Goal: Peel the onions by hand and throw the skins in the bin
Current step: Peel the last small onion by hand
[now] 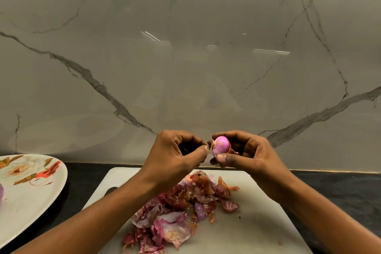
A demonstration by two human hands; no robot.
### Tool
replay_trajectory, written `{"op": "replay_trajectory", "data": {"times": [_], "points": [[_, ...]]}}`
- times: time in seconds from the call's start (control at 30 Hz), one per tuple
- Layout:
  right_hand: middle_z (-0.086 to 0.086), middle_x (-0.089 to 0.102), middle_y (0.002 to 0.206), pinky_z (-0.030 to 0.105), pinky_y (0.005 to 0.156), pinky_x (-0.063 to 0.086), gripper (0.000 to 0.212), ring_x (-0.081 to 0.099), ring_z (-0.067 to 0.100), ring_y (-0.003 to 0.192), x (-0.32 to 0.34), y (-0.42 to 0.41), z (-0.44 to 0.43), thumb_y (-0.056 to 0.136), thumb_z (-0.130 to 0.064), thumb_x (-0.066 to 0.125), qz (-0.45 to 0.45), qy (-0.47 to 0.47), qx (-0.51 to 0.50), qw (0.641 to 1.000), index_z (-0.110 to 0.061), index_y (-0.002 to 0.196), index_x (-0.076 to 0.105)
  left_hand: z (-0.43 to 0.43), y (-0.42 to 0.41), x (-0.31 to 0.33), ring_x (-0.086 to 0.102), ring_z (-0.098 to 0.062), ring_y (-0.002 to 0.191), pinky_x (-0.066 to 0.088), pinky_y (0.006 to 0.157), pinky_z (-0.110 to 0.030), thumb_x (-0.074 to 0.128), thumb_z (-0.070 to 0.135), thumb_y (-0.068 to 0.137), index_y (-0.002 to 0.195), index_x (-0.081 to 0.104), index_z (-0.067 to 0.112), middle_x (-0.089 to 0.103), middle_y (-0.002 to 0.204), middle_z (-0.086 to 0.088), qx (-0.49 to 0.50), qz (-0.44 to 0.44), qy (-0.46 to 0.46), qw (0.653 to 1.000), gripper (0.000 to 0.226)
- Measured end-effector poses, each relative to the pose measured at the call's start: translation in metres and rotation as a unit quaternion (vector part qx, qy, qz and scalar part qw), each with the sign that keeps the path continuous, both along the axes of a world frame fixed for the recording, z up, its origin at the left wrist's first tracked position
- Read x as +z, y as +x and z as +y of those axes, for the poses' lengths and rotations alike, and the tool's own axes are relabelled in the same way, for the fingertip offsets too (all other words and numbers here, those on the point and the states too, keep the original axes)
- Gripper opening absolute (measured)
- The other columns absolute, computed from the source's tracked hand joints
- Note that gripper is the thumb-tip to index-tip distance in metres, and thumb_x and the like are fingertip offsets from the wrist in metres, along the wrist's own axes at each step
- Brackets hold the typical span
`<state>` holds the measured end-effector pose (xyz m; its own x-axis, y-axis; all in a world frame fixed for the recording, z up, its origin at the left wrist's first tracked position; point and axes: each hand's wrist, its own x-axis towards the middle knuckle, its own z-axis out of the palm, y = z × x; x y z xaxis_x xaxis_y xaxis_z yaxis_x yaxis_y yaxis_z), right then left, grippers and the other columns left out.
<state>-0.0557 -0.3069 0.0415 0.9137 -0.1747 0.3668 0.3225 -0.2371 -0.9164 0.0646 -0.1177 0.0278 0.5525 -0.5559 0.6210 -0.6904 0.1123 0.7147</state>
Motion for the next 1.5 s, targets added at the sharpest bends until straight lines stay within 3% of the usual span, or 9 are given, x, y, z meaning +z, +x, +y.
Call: {"op": "replay_trajectory", "data": {"times": [0.17, 0.4, 0.5, 0.63, 0.7, 0.8, 0.9, 1.2, 1.5], "points": [[0.010, 0.079, 0.112, 0.031, 0.085, 0.063, 0.050, 0.077, 0.030, 0.102, 0.0005, 0.0006, 0.0026, 0.076, -0.012, 0.083, -0.001, -0.021, -0.003, 1.000, -0.013, 0.125, 0.072, 0.0013, -0.0003, 0.0001, 0.077, -0.021, 0.077, 0.065, 0.068, -0.040, 0.081, 0.018, 0.090, 0.096, 0.085, 0.014, 0.080, 0.084, 0.004, -0.023, -0.011, -0.002, 1.000, 0.008], [0.013, 0.079, 0.109, 0.033, 0.084, 0.062, 0.043, 0.078, 0.033, 0.097, 0.0016, -0.0008, 0.0056, 0.083, -0.012, 0.082, 0.029, -0.023, 0.026, 0.999, -0.012, 0.125, 0.071, 0.0013, -0.0024, 0.0010, 0.068, -0.006, 0.063, 0.049, 0.060, -0.013, 0.076, 0.006, 0.091, 0.084, 0.081, 0.012, 0.074, 0.071, 0.007, -0.029, -0.035, 0.008, 0.999, 0.010], [0.018, 0.077, 0.111, 0.036, 0.086, 0.063, 0.042, 0.077, 0.038, 0.096, 0.0027, -0.0010, 0.0049, 0.085, -0.015, 0.078, 0.043, 0.013, 0.053, 0.998, -0.014, 0.127, 0.071, 0.0017, -0.0001, 0.0030, 0.065, -0.006, 0.063, 0.050, 0.058, -0.018, 0.076, 0.003, 0.091, 0.082, 0.081, 0.012, 0.074, 0.071, 0.004, -0.025, -0.011, -0.004, 1.000, 0.014], [0.021, 0.076, 0.112, 0.037, 0.085, 0.062, 0.046, 0.075, 0.038, 0.093, 0.0030, -0.0001, 0.0043, 0.090, -0.025, 0.072, 0.068, 0.033, 0.064, 0.995, -0.016, 0.134, 0.066, 0.0014, 0.0009, 0.0032, 0.072, -0.022, 0.070, 0.061, 0.064, -0.036, 0.078, 0.007, 0.091, 0.087, 0.083, 0.012, 0.077, 0.077, -0.002, -0.019, 0.011, -0.021, 1.000, 0.008], [0.021, 0.076, 0.109, 0.036, 0.082, 0.061, 0.038, 0.074, 0.035, 0.089, 0.0025, 0.0002, 0.0044, 0.093, -0.032, 0.069, 0.065, 0.024, 0.058, 0.996, -0.015, 0.126, 0.071, 0.0014, 0.0002, 0.0026, 0.074, -0.022, 0.075, 0.063, 0.067, -0.033, 0.081, 0.006, 0.089, 0.092, 0.083, 0.012, 0.078, 0.081, -0.001, -0.028, 0.017, -0.024, 0.999, 0.007], [0.022, 0.075, 0.107, 0.034, 0.079, 0.059, 0.032, 0.073, 0.032, 0.086, 0.0024, -0.0001, 0.0053, 0.094, -0.037, 0.066, 0.063, 0.019, 0.060, 0.996, -0.017, 0.118, 0.076, 0.0021, 0.0002, 0.0031, 0.077, -0.024, 0.090, 0.065, 0.077, -0.036, 0.081, 0.005, 0.090, 0.112, 0.080, 0.014, 0.080, 0.096, -0.001, -0.066, 0.016, -0.019, 0.997, 0.024], [0.022, 0.075, 0.107, 0.033, 0.077, 0.058, 0.031, 0.071, 0.030, 0.085, 0.0037, -0.0005, 0.0048, 0.094, -0.037, 0.065, 0.058, 0.016, 0.064, 0.996, -0.020, 0.118, 0.077, 0.0007, 0.0002, 0.0019, 0.075, -0.025, 0.095, 0.063, 0.076, -0.031, 0.078, 0.009, 0.093, 0.122, 0.078, 0.014, 0.076, 0.104, -0.001, -0.088, -0.003, -0.016, 0.996, 0.030], [0.018, 0.076, 0.110, 0.032, 0.077, 0.059, 0.036, 0.072, 0.030, 0.085, 0.0022, 0.0015, 0.0042, 0.094, -0.036, 0.064, 0.054, 0.019, 0.061, 0.996, -0.020, 0.124, 0.076, 0.0010, 0.0013, 0.0023, 0.076, -0.026, 0.083, 0.062, 0.071, -0.029, 0.085, 0.013, 0.086, 0.092, 0.083, 0.010, 0.078, 0.089, 0.001, -0.057, -0.068, -0.035, 0.995, 0.006], [0.017, 0.076, 0.110, 0.036, 0.082, 0.059, 0.034, 0.072, 0.031, 0.089, 0.0021, 0.0000, 0.0028, 0.093, -0.033, 0.067, 0.051, 0.005, 0.061, 0.997, -0.023, 0.123, 0.076, -0.0001, 0.0010, 0.0032, 0.078, -0.026, 0.081, 0.062, 0.072, -0.031, 0.080, 0.009, 0.087, 0.104, 0.082, 0.005, 0.082, 0.091, -0.007, -0.084, 0.044, -0.048, 0.994, 0.017]]}}
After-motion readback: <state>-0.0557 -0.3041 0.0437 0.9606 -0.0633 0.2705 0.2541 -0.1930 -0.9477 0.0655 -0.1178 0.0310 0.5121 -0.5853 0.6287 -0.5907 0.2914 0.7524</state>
